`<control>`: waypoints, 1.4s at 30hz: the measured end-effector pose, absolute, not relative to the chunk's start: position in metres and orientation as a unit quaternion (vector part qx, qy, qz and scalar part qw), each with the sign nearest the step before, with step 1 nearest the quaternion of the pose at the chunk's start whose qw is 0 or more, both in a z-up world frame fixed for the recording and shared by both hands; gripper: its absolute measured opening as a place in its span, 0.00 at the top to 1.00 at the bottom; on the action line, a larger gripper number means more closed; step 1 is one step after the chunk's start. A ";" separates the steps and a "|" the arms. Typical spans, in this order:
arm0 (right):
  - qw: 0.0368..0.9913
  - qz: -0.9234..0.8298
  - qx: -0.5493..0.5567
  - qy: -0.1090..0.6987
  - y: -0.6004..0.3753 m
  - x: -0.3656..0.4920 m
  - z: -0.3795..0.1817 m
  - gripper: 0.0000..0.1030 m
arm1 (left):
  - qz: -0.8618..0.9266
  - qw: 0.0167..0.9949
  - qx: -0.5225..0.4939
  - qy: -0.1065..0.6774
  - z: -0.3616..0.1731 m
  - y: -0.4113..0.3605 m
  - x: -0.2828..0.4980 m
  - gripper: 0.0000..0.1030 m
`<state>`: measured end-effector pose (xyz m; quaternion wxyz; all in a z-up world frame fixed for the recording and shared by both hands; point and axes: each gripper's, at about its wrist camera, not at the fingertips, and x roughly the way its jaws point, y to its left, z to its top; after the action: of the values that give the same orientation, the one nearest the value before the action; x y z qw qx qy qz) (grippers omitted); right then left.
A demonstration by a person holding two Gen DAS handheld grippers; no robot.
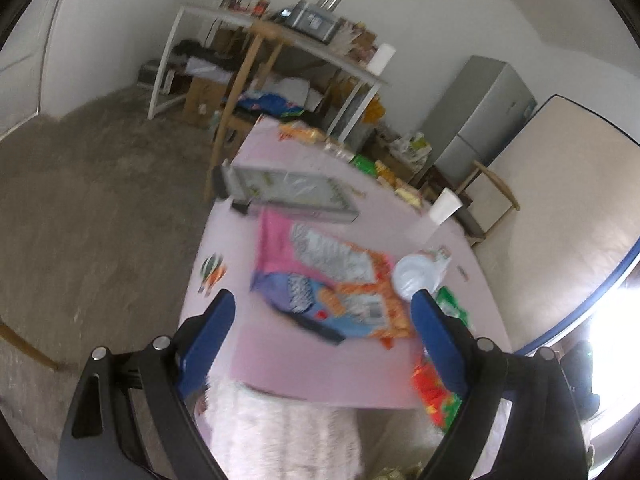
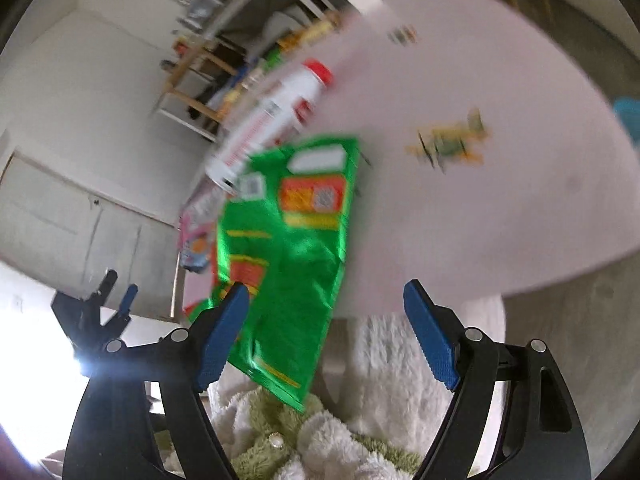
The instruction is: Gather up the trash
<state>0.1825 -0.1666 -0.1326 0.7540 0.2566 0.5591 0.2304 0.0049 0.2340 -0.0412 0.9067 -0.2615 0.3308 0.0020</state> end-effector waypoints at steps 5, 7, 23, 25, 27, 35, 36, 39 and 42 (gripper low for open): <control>0.715 0.253 0.262 0.596 -0.139 0.190 -0.153 0.29 | 0.004 0.889 -0.274 0.367 -0.073 0.238 0.010 0.15; 0.715 0.258 0.253 0.598 -0.132 0.189 -0.147 0.31 | -0.004 0.887 -0.277 0.368 -0.081 0.236 0.012 0.15; 0.717 0.225 0.258 0.607 -0.138 0.190 -0.140 0.97 | -0.029 0.882 -0.271 0.384 -0.096 0.216 0.032 0.17; 0.727 0.202 0.268 0.600 -0.157 0.190 -0.134 0.97 | -0.033 0.882 -0.272 0.384 -0.096 0.214 0.033 0.17; 0.735 0.182 0.277 0.591 -0.172 0.194 -0.131 0.97 | -0.036 0.880 -0.276 0.384 -0.097 0.213 0.034 0.17; 0.763 0.139 0.331 0.538 -0.192 0.233 -0.125 0.96 | -0.073 0.876 -0.279 0.385 -0.095 0.189 0.042 0.17; 0.766 0.140 0.333 0.532 -0.189 0.239 -0.126 0.93 | -0.079 0.876 -0.279 0.385 -0.095 0.185 0.042 0.17; 0.783 0.122 0.313 0.523 -0.179 0.251 -0.127 0.80 | -0.096 0.874 -0.272 0.391 -0.095 0.171 0.041 0.17; 0.798 0.107 0.294 0.515 -0.179 0.249 -0.123 0.46 | -0.103 0.876 -0.258 0.393 -0.092 0.163 0.034 0.17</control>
<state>0.2491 -0.1794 -0.1227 0.7983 0.2935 0.5150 0.1066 0.0344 0.1633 -0.0924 0.8763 -0.2585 0.3933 -0.1028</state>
